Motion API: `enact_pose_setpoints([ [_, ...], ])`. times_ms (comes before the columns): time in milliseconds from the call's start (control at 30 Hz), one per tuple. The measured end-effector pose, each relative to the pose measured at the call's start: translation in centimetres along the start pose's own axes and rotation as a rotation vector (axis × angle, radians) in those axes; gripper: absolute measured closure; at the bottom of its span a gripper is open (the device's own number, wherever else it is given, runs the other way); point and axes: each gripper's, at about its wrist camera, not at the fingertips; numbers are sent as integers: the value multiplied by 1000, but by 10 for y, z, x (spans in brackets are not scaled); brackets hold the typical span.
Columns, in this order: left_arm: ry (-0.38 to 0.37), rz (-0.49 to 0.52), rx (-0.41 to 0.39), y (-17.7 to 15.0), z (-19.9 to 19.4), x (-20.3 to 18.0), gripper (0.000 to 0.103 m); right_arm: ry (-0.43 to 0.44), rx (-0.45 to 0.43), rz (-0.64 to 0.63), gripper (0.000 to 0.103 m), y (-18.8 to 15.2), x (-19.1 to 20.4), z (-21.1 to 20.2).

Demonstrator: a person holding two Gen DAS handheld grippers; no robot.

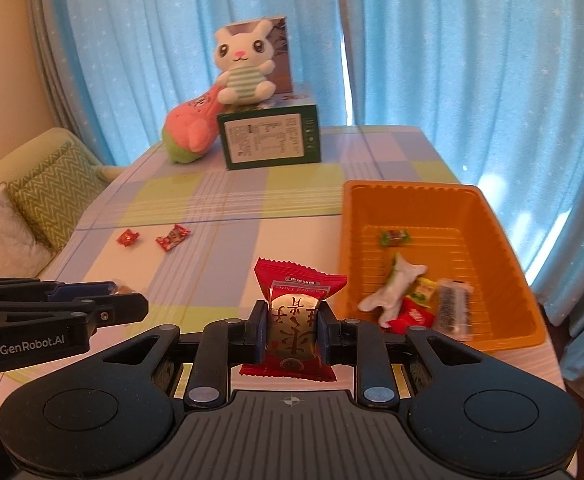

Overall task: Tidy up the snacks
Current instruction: 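Carry the packet and red pastry over the orange tray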

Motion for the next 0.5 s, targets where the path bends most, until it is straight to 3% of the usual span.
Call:
enact_pose_setpoints([
  [500,-94,84,-1,24,24,-70,74,-104,-29,76,78,4,-66,-29],
])
Point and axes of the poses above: each gripper's, at about its wrist camera, not at the fingertips, and z roughly the way its jaws point, x to its left, y to its top, and after that the axes turned 9 degrees about y, right-handed
